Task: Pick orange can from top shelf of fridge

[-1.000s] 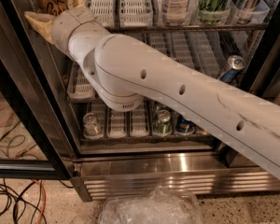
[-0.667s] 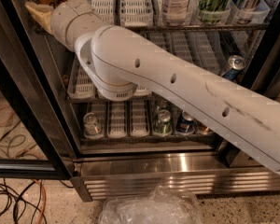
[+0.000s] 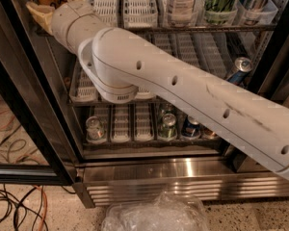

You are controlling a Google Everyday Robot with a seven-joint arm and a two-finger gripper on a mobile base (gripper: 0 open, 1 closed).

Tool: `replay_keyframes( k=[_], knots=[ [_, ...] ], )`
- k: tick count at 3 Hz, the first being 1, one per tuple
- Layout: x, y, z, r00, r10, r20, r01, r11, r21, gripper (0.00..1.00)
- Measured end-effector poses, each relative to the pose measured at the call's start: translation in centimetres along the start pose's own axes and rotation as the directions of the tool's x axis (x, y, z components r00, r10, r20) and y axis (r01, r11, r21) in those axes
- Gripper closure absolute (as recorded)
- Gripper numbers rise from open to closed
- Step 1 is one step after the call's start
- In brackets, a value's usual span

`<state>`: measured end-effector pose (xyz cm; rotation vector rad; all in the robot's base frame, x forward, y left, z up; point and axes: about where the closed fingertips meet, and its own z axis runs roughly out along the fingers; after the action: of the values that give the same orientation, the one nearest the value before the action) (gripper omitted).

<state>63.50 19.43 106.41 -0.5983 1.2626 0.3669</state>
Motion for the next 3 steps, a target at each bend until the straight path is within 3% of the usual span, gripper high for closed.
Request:
replay_keyframes(
  k=[2,3],
  knots=[
    [0.00,0.00,0.00,1.000,0.000,0.000,0.000,1.0000,0.000,0.86],
    [0.00,0.01,0.00,1.000,0.000,0.000,0.000,1.0000,0.000,1.00]
  ],
)
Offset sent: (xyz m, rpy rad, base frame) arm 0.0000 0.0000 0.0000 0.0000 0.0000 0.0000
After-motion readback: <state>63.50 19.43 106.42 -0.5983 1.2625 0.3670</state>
